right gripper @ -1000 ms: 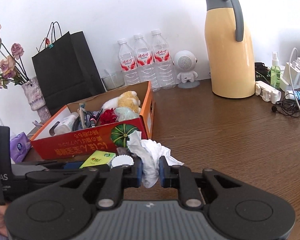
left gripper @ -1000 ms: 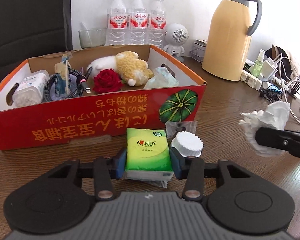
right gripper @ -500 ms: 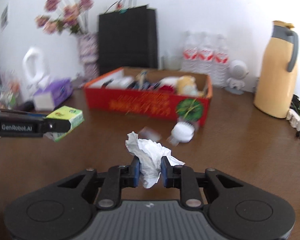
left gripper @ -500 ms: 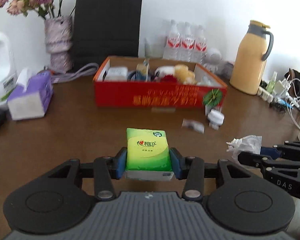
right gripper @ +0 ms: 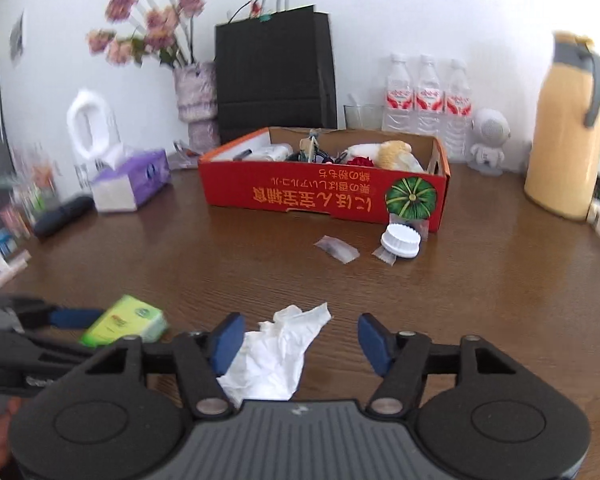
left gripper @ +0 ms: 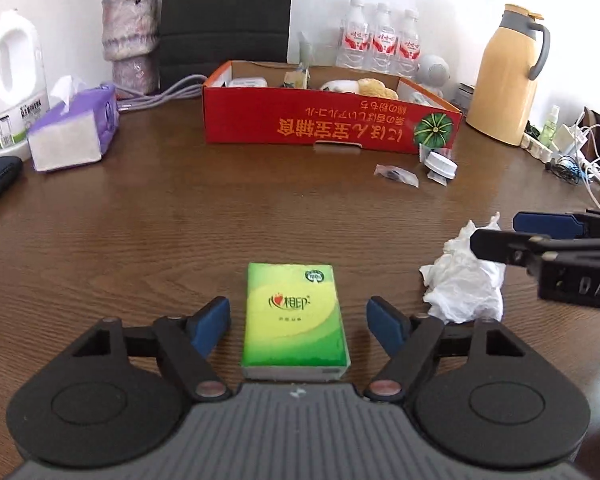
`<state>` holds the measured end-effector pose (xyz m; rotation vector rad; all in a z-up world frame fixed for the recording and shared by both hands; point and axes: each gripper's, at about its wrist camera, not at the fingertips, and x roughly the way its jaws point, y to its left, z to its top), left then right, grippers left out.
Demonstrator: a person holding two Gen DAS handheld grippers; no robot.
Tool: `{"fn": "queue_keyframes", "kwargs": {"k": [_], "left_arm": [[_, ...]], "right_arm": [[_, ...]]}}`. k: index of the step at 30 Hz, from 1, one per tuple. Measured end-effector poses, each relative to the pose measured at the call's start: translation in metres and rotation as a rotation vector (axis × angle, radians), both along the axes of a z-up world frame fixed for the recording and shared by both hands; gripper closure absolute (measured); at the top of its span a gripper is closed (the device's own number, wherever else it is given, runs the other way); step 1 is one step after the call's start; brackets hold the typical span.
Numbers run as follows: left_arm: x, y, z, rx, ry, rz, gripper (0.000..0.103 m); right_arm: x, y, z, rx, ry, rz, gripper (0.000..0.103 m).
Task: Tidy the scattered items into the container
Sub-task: 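Grasp green tissue pack with left tool while right tool grasps crumpled white tissue, lift both, then carry green tissue pack with left tool while right tool carries white tissue, drop both into box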
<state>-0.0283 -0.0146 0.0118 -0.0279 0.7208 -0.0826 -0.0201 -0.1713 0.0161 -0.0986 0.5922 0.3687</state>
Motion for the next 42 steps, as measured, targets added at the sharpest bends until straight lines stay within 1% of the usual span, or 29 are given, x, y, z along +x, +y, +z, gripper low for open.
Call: {"fn": "queue_keyframes", "kwargs": {"k": [1, 2, 4, 5, 6, 7, 8, 9, 10, 11, 13, 14, 15, 17, 19, 22, 25, 27, 29, 31, 33, 35, 37, 39, 41, 42], "left_arm": [[0.000, 0.000, 0.000, -0.004, -0.001, 0.000, 0.027], [0.000, 0.002, 0.000, -0.012, -0.004, 0.003, 0.030], [0.001, 0.004, -0.001, -0.022, -0.006, 0.010, 0.036], [0.002, 0.005, -0.001, -0.022, -0.008, 0.018, 0.041], [0.002, 0.006, -0.001, -0.022, -0.011, 0.023, 0.047], [0.003, 0.007, -0.001, -0.021, -0.013, 0.021, 0.048], [0.004, 0.007, -0.001, -0.022, -0.014, 0.017, 0.052], [0.004, 0.007, -0.001, -0.024, -0.016, 0.015, 0.055], [0.005, 0.008, -0.001, -0.024, -0.017, 0.012, 0.055], [0.005, 0.008, -0.001, -0.024, -0.019, 0.009, 0.056], [0.004, 0.007, -0.001, -0.025, -0.020, 0.009, 0.056], [0.004, 0.006, -0.001, -0.018, -0.021, 0.009, 0.056], [0.003, 0.005, 0.000, -0.008, -0.023, 0.011, 0.057], [0.004, 0.002, 0.004, 0.000, -0.041, 0.022, 0.057], [0.007, 0.002, 0.017, -0.004, -0.091, 0.024, 0.057], [0.020, 0.002, 0.046, -0.026, -0.201, 0.040, 0.057], [0.029, -0.002, 0.063, -0.003, -0.259, 0.074, 0.057], [0.018, -0.005, 0.069, 0.019, -0.319, 0.079, 0.057], [-0.002, -0.006, 0.065, 0.053, -0.377, 0.099, 0.056], [-0.025, -0.005, 0.055, 0.064, -0.387, 0.132, 0.056], [-0.045, -0.004, 0.045, 0.037, -0.356, 0.131, 0.056], [-0.053, -0.001, 0.041, 0.035, -0.320, 0.123, 0.057], [-0.046, 0.004, 0.042, 0.029, -0.309, 0.128, 0.057], [-0.026, 0.009, 0.049, 0.014, -0.311, 0.117, 0.057], [0.004, 0.012, 0.064, 0.002, -0.354, 0.096, 0.057], [0.023, 0.011, 0.074, 0.010, -0.384, 0.099, 0.056]], "right_arm": [[-0.003, 0.006, -0.001, -0.015, -0.011, 0.024, 0.043], [-0.006, 0.010, -0.001, -0.018, -0.022, 0.046, 0.047], [-0.012, 0.015, -0.001, -0.040, -0.044, 0.069, 0.047], [-0.013, 0.019, -0.002, -0.064, -0.053, 0.073, 0.047], [-0.013, 0.021, -0.004, -0.087, -0.053, 0.078, 0.047], [-0.012, 0.023, -0.007, -0.103, -0.038, 0.086, 0.047], [-0.009, 0.025, -0.010, -0.112, -0.019, 0.085, 0.049], [-0.007, 0.026, -0.013, -0.116, 0.000, 0.081, 0.055], [-0.003, 0.025, -0.017, -0.116, 0.021, 0.081, 0.057], [0.000, 0.024, -0.021, -0.107, 0.039, 0.082, 0.064], [0.002, 0.020, -0.024, -0.065, 0.060, 0.081, 0.070], [0.003, 0.019, -0.025, -0.047, 0.069, 0.085, 0.076], [0.002, 0.019, -0.027, -0.042, 0.072, 0.089, 0.078], [0.000, 0.022, -0.027, -0.066, 0.060, 0.075, 0.081], [-0.001, 0.024, -0.020, -0.075, 0.028, 0.034, 0.082], [0.008, 0.014, 0.006, -0.009, -0.032, -0.039, 0.082], [0.019, 0.005, 0.025, 0.023, -0.067, -0.103, 0.081], [0.013, -0.002, 0.032, 0.058, -0.101, -0.116, 0.081], [-0.003, -0.009, 0.032, 0.109, -0.152, -0.101, 0.080], [-0.022, -0.014, 0.024, 0.139, -0.177, -0.126, 0.080], [-0.039, -0.018, 0.012, 0.162, -0.170, -0.173, 0.080], [-0.054, -0.022, 0.002, 0.176, -0.150, -0.193, 0.080], [-0.054, -0.024, -0.001, 0.175, -0.135, -0.197, 0.080], [-0.038, -0.022, 0.004, 0.184, -0.122, -0.184, 0.080], [-0.015, -0.019, 0.020, 0.193, -0.163, -0.165, 0.080], [-0.001, -0.017, 0.031, 0.189, -0.204, -0.158, 0.080]]}}
